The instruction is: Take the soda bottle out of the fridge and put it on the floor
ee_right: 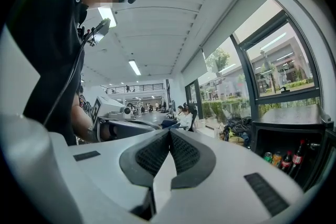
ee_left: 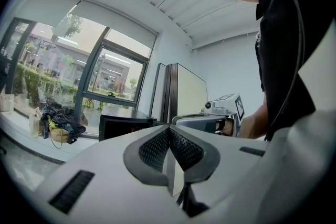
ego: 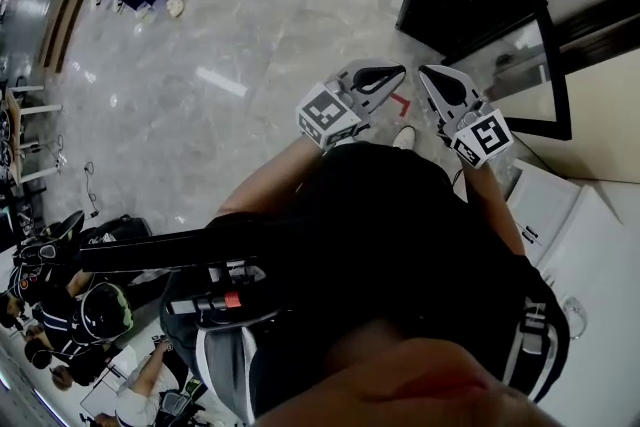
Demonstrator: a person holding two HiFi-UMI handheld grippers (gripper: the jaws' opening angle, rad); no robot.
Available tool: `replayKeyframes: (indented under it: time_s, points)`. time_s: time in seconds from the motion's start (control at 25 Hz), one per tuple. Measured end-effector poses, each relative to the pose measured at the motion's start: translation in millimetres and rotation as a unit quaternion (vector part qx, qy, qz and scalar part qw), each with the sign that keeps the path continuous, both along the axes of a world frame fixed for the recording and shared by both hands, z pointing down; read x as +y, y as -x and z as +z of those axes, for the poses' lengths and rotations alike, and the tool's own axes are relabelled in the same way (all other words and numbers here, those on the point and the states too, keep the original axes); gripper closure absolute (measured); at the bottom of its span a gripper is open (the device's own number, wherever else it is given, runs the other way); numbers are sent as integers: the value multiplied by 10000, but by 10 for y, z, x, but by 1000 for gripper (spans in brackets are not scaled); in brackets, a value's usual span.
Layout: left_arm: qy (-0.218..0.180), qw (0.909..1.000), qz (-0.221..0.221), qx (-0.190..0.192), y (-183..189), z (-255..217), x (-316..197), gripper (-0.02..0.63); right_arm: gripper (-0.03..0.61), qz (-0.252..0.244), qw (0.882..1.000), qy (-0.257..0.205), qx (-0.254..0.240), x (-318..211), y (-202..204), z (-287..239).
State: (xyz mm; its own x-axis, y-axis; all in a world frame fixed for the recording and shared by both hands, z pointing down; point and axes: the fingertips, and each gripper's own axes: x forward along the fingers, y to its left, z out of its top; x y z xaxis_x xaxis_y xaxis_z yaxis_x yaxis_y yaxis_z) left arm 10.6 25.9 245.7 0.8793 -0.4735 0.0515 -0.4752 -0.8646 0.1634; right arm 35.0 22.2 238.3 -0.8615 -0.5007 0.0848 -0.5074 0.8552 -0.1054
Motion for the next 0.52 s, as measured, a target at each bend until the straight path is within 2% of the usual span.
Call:
replayKeyframes:
  time_s: [0.52]
  points:
    - [10, 10000, -14, -42, -25, 30, -12, 609, 566, -34, 10000, 62, -16, -33, 11, 75]
